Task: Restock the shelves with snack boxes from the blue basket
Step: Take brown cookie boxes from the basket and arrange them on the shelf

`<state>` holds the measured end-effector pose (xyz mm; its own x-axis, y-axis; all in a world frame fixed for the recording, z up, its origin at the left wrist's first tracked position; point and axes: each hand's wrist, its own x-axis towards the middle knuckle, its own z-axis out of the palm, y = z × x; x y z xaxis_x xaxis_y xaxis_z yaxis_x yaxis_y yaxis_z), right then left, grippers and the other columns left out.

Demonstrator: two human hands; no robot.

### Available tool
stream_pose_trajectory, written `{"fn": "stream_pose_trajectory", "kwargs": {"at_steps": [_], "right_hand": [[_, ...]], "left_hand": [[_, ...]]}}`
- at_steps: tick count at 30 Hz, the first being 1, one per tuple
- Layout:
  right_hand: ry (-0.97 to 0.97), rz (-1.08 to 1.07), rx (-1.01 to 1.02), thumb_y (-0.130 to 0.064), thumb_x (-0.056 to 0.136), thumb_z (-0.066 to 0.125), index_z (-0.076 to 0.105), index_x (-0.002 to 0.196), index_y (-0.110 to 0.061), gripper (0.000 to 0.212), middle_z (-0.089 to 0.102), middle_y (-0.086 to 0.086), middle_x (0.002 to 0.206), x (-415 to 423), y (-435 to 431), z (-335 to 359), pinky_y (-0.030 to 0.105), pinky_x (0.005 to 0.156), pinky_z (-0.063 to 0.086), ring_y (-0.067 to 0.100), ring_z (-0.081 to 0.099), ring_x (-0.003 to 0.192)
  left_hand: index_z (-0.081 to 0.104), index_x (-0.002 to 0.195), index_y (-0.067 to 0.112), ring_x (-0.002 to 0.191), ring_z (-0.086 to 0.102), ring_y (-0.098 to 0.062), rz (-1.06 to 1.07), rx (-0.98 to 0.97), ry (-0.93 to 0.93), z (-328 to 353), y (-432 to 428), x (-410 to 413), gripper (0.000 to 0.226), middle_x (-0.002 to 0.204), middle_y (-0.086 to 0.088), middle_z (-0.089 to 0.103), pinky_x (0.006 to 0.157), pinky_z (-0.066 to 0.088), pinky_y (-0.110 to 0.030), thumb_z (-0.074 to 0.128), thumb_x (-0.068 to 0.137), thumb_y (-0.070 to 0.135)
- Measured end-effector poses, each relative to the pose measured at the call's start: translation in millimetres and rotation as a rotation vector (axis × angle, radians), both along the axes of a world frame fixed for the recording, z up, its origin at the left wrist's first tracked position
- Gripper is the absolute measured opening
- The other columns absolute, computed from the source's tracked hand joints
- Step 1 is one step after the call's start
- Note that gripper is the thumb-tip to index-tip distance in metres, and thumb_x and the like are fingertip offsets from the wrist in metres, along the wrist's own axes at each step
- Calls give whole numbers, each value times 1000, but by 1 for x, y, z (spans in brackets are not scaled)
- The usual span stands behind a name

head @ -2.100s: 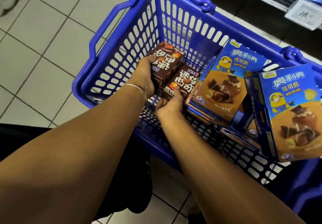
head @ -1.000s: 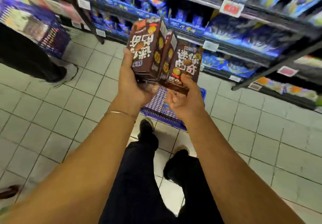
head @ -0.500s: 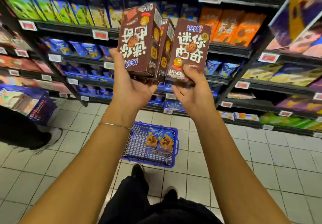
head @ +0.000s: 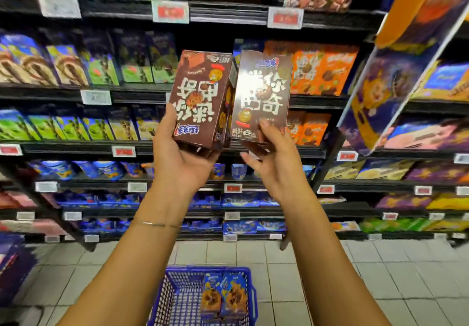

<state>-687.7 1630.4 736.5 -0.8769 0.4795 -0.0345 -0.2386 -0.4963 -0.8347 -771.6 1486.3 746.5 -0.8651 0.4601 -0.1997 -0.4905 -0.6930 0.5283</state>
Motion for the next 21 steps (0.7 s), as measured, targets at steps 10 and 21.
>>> {"fn": "stream_pose_trajectory", "kwargs": {"at_steps": [10,21], "right_hand": [[85,-141,100,-30,95,63,63,111,-30,16,67,5,114,-47,30,38,37,73,60,27,66,110],[114,-182,343,-31,83,73,72,110,-24,29,74,5,109,-71,114,79,40,80,59,21,71,100]], "left_hand": [[78,115,19,125,66,-33,-136,61,88,29,29,-64,43,122,-9,76,110,46,-58,80,74,34],[86,96,25,116,72,-28,-208,106,287,55,94,-99,21,125,-8,75,112,46,-58,81,76,29]]}}
